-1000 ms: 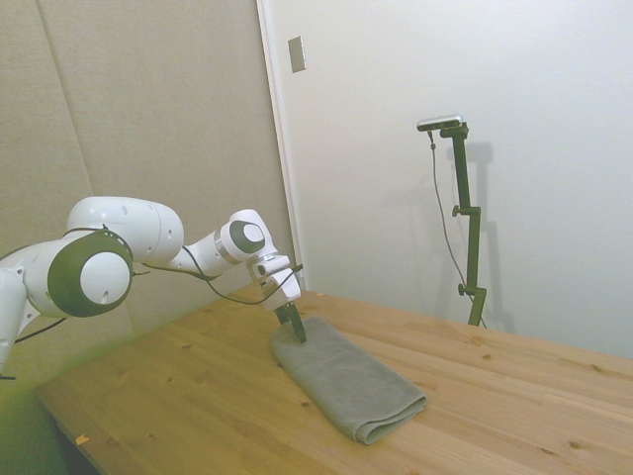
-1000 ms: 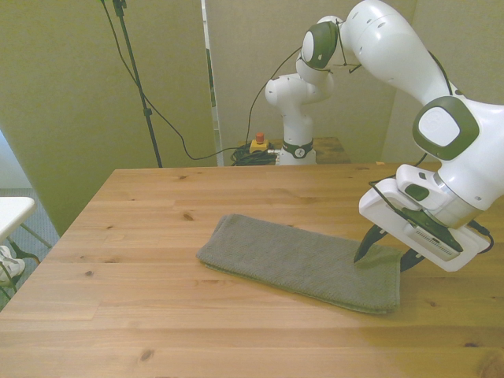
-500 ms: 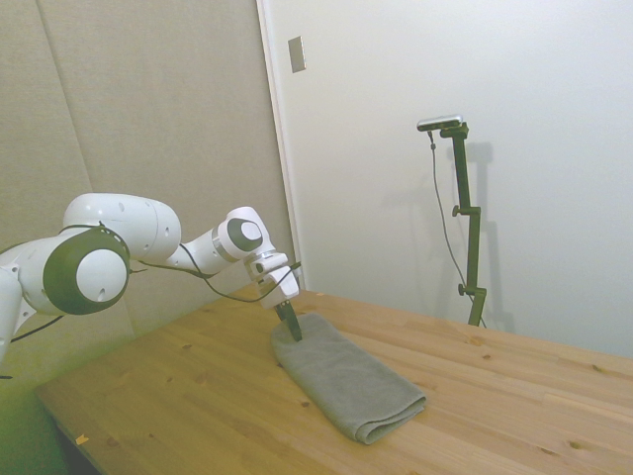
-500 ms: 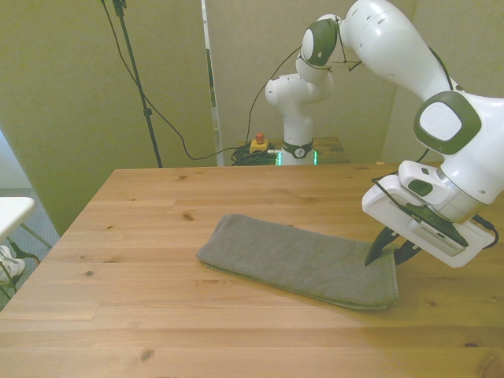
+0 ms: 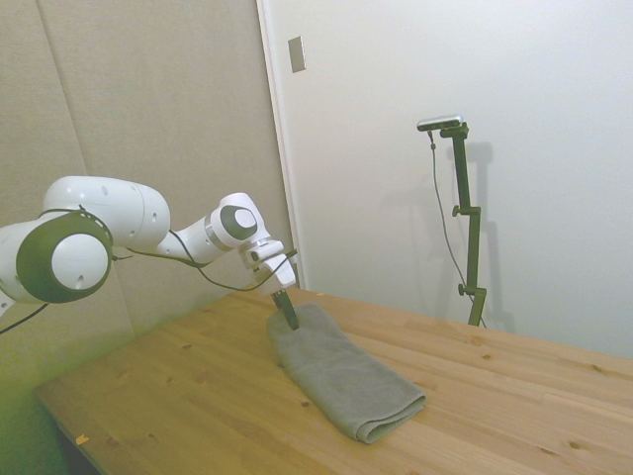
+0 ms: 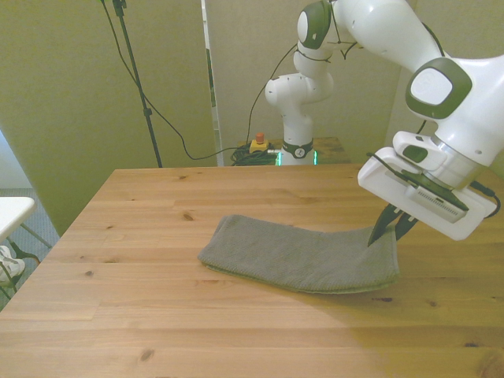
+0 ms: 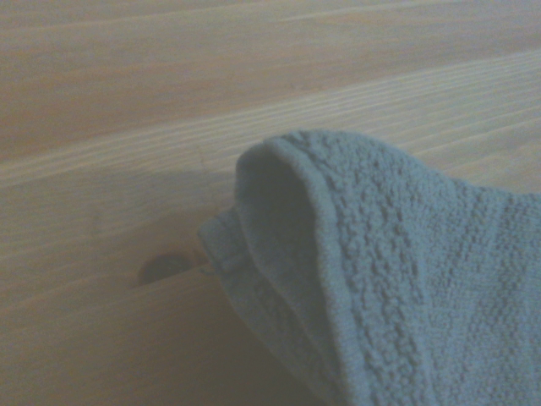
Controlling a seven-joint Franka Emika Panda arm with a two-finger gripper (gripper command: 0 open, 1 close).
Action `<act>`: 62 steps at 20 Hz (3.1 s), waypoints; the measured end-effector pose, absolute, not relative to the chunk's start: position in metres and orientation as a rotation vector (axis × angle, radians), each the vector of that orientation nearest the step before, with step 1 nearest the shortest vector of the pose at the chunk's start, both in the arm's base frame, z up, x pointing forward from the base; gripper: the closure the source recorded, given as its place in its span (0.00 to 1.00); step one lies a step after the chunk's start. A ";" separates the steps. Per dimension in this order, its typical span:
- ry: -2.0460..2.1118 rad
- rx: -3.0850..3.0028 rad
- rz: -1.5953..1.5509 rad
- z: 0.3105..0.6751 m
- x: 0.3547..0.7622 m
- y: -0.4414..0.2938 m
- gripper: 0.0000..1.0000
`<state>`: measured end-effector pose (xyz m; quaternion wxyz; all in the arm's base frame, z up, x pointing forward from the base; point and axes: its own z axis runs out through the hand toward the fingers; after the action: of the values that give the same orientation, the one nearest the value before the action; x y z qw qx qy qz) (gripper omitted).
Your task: Fold the towel
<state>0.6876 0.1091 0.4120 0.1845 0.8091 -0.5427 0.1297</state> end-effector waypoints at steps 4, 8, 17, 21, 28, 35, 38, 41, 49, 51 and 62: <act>-1.557 2.299 0.385 0.434 0.671 0.095 1.00; -1.597 2.306 0.402 0.447 0.658 0.073 1.00; -1.708 2.280 0.436 0.481 0.626 0.016 1.00; -1.745 2.264 0.442 0.491 0.611 -0.004 1.00; -1.808 2.270 0.432 0.472 0.603 -0.066 1.00; -1.896 2.268 0.376 0.460 0.569 -0.123 0.00; -1.913 2.274 0.371 0.449 0.558 -0.141 0.00; -1.913 2.285 0.375 0.443 0.552 -0.150 0.00; -1.911 2.294 0.375 0.440 0.539 -0.163 0.00; -1.909 2.295 0.372 0.438 0.539 -0.163 0.00; -1.821 2.405 0.275 0.445 0.508 -0.132 0.00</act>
<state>0.5085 -0.1317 0.4449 0.0562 0.7927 -0.6002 0.0907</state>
